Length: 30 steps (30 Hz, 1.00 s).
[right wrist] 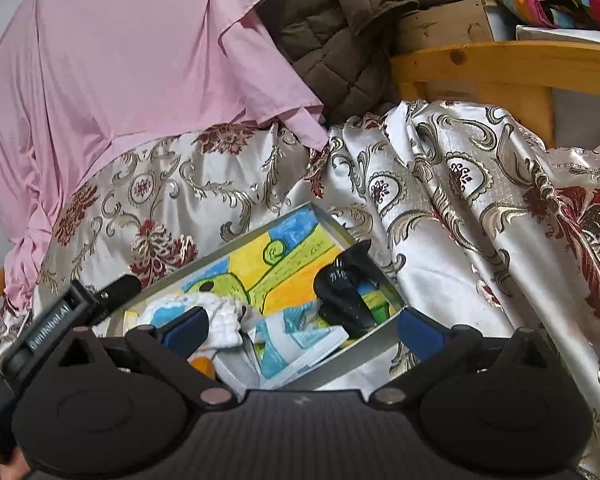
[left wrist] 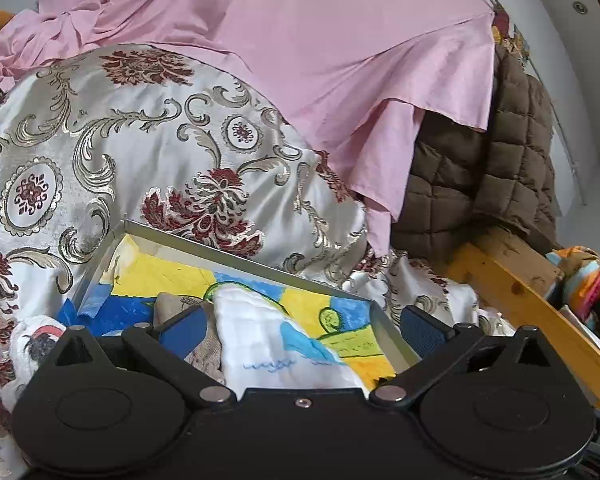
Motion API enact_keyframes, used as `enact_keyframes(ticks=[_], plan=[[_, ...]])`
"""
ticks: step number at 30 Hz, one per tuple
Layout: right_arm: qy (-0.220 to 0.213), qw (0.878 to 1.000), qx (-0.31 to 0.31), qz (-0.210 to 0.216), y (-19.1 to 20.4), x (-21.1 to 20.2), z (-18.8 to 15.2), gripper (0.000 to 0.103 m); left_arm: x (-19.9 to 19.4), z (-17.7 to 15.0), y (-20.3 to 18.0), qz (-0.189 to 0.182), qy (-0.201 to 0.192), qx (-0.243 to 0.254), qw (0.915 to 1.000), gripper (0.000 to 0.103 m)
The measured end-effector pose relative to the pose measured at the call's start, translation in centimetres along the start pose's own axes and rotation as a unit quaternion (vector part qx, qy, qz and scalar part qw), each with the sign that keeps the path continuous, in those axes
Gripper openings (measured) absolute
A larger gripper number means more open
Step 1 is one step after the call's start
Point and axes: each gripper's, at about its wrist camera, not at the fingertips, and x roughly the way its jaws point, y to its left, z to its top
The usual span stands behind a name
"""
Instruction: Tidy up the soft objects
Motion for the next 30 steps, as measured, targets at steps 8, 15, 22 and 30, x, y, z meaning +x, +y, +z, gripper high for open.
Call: enact_keyframes(ticks=[8, 15, 22, 30], plan=[[-0.004, 1.0, -0.014, -0.014, 0.0, -2.9, -0.6, 0.103, -3.6, -0.1, -0.8, 0.006, 0.003, -0.011, 0.9999, 0.102], [-0.011, 0.998, -0.053, -0.018, 0.3, -6.8, -1.7, 0.103, -10.3, -0.4, -2.5, 0.015, 0.008, 0.051, 0.9986, 0.102], [-0.03, 0.994, -0.105, -0.024, 1.6, -11.4, -3.1, 0.103, -17.7, -2.1, -3.3, 0.031, 0.016, 0.098, 0.9946, 0.102], [-0.049, 0.989, -0.131, -0.037, 2.1, -16.6, -5.7, 0.103, -25.0, -3.2, -4.3, 0.048, 0.003, 0.13, 0.9904, 0.102]])
